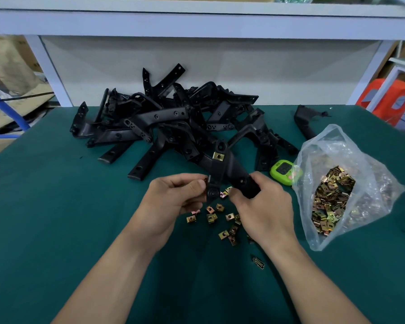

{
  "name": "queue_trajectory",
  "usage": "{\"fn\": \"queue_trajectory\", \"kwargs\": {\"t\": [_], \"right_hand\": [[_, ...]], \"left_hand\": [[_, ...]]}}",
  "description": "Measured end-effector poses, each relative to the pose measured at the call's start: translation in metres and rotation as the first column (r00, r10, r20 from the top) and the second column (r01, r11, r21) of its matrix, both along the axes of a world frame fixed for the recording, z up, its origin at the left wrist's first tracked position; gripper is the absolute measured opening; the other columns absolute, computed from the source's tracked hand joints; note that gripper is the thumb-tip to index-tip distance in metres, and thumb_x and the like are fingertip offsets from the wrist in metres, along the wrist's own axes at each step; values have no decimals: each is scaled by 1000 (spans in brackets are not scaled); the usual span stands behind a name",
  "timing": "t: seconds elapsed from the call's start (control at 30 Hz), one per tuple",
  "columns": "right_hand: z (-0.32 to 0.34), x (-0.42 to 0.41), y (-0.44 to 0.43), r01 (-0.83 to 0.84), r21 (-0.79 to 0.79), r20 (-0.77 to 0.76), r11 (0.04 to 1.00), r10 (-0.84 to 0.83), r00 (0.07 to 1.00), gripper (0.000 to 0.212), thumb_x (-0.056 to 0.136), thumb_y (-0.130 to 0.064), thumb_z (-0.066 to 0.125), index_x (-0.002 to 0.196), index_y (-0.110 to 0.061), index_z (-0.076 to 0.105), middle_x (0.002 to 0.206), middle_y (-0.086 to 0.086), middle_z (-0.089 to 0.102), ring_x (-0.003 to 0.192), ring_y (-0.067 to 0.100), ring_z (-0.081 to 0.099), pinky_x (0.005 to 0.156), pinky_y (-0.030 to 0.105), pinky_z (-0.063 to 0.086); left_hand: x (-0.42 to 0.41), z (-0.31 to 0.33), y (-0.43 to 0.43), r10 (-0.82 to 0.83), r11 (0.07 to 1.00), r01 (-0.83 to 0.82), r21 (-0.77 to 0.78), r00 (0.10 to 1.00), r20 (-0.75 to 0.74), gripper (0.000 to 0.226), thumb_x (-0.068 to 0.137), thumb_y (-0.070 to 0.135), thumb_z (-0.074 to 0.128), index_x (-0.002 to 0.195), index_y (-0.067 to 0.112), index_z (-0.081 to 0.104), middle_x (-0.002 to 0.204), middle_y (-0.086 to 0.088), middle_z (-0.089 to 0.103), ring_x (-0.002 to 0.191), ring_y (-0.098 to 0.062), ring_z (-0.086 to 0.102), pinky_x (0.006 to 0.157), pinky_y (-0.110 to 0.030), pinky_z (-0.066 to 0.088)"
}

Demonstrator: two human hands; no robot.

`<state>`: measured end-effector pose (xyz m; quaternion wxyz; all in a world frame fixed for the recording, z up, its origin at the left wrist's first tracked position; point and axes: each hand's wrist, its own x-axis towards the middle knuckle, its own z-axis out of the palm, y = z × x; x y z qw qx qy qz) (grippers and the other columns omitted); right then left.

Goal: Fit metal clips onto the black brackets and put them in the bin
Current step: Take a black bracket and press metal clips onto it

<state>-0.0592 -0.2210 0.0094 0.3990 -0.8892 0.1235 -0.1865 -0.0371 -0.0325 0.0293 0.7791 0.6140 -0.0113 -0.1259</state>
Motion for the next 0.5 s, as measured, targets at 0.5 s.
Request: {"fn": "queue_trajectory", "kwargs": {"t": [0.5], "right_hand": [[3,-2,0,-34,-21,-56,999,33,998,16,77,-46,69,76,-35,57,61,-13,59,62,11,58,52,31,36]], "left_hand": [[4,3,8,31,998,-30,-47,999,19,18,72,12,78,87,18,84,89,-8,79,80,-12,74,69,-17,55]]}}
